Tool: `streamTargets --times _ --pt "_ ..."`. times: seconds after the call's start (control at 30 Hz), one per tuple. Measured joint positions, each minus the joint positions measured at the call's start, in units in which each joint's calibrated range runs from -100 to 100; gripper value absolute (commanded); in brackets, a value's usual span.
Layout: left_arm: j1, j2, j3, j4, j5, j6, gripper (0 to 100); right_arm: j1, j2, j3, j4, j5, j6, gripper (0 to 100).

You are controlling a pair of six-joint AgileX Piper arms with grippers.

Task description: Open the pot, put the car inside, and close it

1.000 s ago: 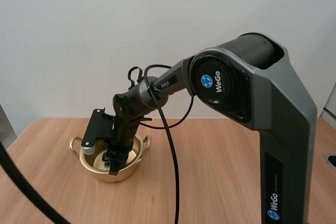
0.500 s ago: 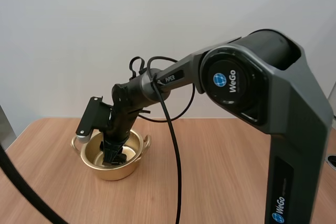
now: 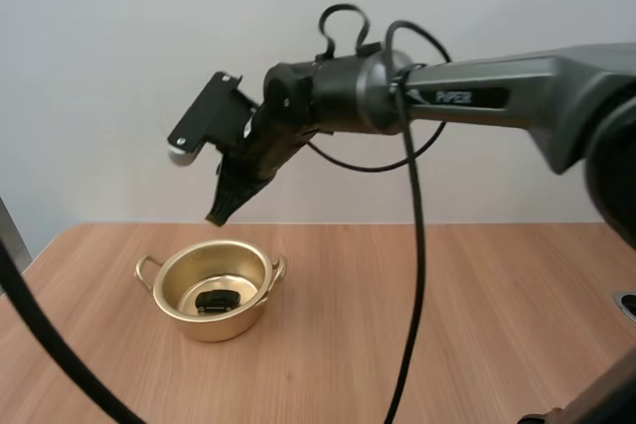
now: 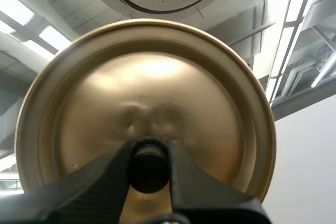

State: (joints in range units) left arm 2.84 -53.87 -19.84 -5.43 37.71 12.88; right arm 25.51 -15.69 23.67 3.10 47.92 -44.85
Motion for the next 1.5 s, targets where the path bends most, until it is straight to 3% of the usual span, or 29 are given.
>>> streamTargets --times 0.3,0.43,0.7,0.97,1.2,1.5 --pt "0.0 2.2 4.7 -0.1 5.5 -4.8 0 -10.0 -16.4 0.0 1.2 -1.0 6.7 0" --pt "0.0 2.7 10.5 0.0 8.7 -8.2 0 -14.5 -23.5 0.0 2.7 -1.1 6.9 0" --pt "0.0 4.4 25.0 2.4 16.4 -7.7 0 -21.6 -35.8 0.0 2.7 0.8 6.9 0" --pt "0.0 9.8 35.7 1.4 26.5 -5.3 0 -23.6 -37.8 0.0 2.7 3.0 9.1 0" --pt "0.0 15.2 38.3 -6.1 39.9 -5.3 0 -23.7 -37.8 0.0 2.7 3.0 11.3 0" --pt "0.0 17.9 49.0 -6.5 39.8 -1.8 0 -23.7 -37.8 0.0 2.3 2.4 11.3 0"
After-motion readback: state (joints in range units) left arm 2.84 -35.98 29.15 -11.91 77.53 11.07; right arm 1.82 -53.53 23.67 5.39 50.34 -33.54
